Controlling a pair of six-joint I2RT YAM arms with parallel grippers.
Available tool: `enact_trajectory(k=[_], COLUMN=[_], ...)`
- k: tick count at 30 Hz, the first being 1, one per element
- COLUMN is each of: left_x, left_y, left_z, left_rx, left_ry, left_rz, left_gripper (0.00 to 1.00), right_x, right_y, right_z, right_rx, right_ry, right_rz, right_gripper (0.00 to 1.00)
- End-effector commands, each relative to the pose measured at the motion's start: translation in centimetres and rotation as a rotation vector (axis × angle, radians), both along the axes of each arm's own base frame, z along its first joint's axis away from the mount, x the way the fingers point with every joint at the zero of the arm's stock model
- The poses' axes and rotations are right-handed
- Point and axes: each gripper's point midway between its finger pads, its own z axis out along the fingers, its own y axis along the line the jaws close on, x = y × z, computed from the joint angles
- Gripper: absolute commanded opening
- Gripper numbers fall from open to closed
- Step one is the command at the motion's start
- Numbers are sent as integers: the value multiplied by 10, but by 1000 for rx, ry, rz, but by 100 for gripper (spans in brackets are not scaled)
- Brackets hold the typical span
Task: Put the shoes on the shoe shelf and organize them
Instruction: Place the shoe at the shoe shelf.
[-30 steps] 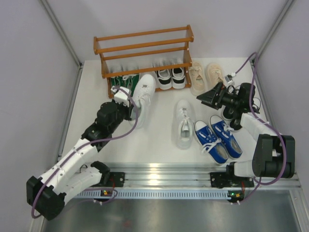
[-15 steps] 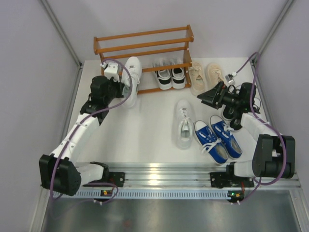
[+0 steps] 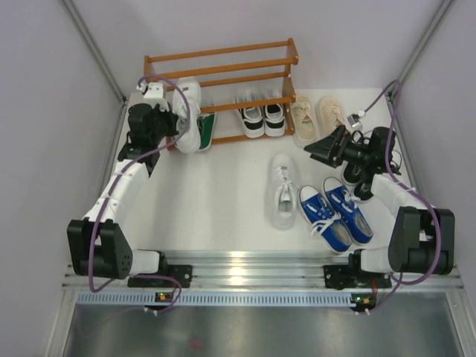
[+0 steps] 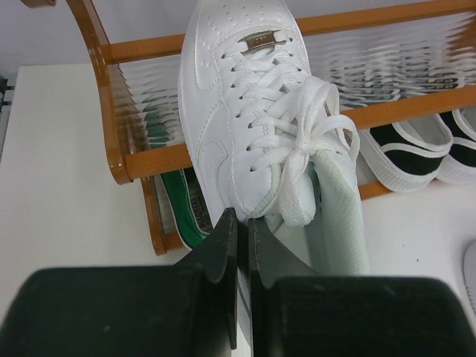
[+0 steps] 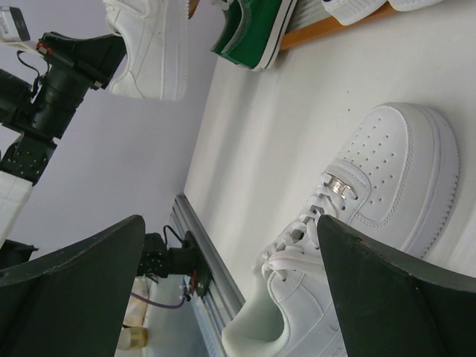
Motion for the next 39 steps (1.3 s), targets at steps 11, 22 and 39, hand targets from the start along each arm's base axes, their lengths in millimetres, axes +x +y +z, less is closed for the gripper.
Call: enact_trajectory(k=[11, 22, 39], left_x=[51, 76, 95], left_y=[39, 46, 58], left_z=[117, 124, 117], left_rx=[-32, -24, 28], left_ry=[-404, -450, -429], left_rz=[134, 147, 203], left_gripper=[0, 0, 2], right_x=[9, 12, 13], right_y=[-6, -9, -13], right_z=[25, 21, 21], right_rx=[-6, -7, -6], right_ry=[-108, -101, -99], right_rz=[-4, -9, -22], right_gripper=[99, 99, 99])
